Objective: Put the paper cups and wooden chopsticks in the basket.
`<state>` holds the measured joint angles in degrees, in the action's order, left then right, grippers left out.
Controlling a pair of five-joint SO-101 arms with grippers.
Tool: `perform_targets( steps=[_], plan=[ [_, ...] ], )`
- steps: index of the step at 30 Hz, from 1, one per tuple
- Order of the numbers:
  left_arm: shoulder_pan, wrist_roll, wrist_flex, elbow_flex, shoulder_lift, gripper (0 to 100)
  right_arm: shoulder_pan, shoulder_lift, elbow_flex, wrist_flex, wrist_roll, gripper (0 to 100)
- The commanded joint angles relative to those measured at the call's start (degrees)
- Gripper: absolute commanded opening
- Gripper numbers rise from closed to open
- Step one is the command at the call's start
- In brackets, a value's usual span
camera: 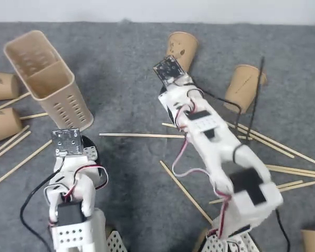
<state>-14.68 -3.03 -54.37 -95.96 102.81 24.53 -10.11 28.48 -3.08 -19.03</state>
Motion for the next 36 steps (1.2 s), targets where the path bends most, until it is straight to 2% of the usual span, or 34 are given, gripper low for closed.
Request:
perform_targets(
  steps=[1, 7, 12, 24, 36],
  plan=[
    [0.09, 0.35, -0.26, -0.04, 1.05, 1, -1.45, -5.14, -11.25, -0.84, -2.46, 22.7],
    [0.18, 0.53, -2.02, 0.22, 1.05, 1, -3.3, -12.18, -26.02, -12.35, -2.37, 23.2],
    [0.18, 0.62, -2.11, 0.22, 1.05, 1, -2.95, -16.31, -34.46, -18.42, -2.46, 30.1],
    [0.09, 0.62, -3.69, 0.48, 1.14, 1, -5.67, -27.65, -45.45, -19.82, -2.46, 29.9],
    [0.09, 0.62, -4.75, 1.01, 1.23, 1, -7.16, -30.64, -46.51, -16.31, -2.64, 13.8]
  ],
)
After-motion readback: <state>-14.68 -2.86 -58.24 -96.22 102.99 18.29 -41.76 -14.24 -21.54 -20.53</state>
